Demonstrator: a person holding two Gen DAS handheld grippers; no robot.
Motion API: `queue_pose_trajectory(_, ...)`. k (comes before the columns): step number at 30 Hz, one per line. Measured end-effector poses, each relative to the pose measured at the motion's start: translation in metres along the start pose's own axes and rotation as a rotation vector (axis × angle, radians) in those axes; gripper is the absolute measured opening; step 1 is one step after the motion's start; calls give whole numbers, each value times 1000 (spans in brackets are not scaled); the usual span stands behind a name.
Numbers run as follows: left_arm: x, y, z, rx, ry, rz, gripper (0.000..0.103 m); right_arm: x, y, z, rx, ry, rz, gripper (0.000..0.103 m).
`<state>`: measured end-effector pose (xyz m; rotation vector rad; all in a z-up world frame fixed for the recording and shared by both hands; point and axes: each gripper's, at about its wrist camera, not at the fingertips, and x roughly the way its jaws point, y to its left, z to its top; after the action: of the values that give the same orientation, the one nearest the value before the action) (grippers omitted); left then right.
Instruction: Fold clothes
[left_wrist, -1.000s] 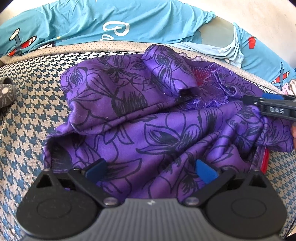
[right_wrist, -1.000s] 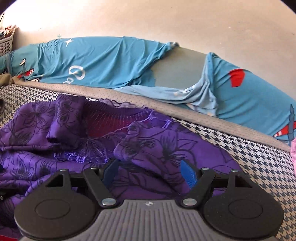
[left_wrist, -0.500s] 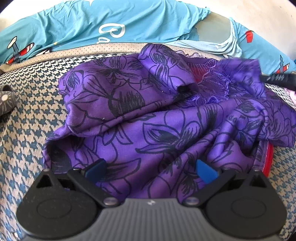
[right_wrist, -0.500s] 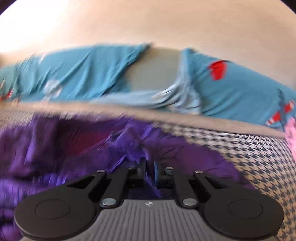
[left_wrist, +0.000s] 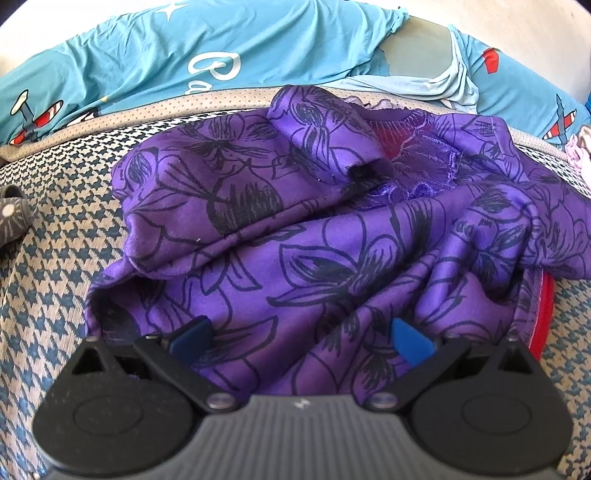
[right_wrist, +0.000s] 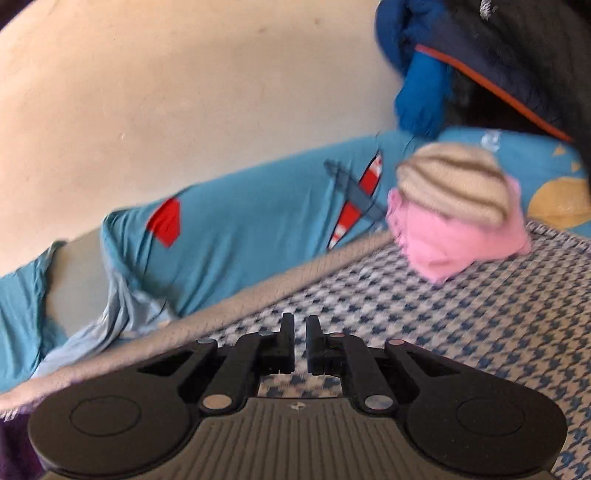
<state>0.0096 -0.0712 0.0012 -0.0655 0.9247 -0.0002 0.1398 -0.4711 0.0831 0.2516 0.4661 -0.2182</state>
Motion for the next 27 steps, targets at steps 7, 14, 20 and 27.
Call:
queue_pose_trajectory(7,1,-1,1,12,-1,6,103,4,37,-24,-158,93,235,11)
queue_pose_trajectory(14,1,0,1,13,1,2,103,9,67,-45,-199,187,425,42)
queue_pose_trajectory(20,1,0,1,18,1,1,103,18,95,-63,-293,247,458,46)
queue_pose_trajectory(27,1,-1,1,27,1,3,103,25,120,-81,-435,268,395,31)
